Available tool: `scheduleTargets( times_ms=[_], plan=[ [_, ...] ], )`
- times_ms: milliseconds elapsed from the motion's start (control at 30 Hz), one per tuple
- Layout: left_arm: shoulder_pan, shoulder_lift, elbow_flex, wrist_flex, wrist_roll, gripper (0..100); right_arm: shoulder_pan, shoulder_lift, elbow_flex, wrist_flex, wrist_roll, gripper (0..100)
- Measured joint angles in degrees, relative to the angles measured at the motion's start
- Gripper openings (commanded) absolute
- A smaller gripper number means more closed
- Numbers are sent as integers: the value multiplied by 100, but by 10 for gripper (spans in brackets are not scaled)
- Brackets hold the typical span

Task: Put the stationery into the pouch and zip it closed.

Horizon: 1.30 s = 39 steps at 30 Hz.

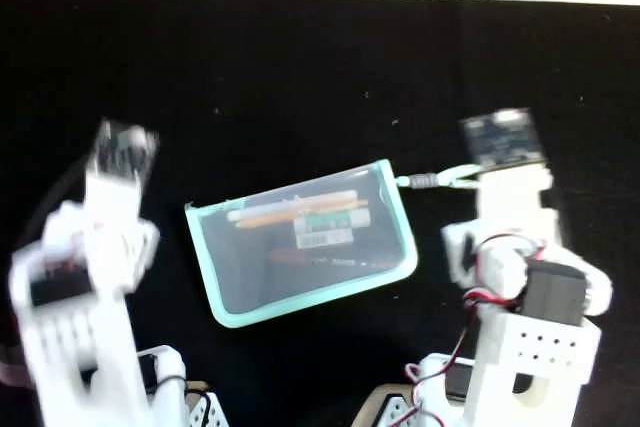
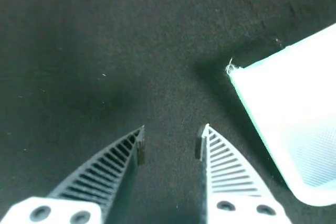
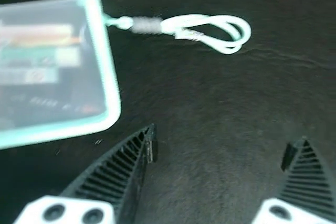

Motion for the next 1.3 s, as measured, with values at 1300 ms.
scheduleTargets(
  times_ms=[1300],
  plan=[
    [0,1644,-879,378,-9,181,1046,8009,-3552,-2180,-466,354]
  ],
)
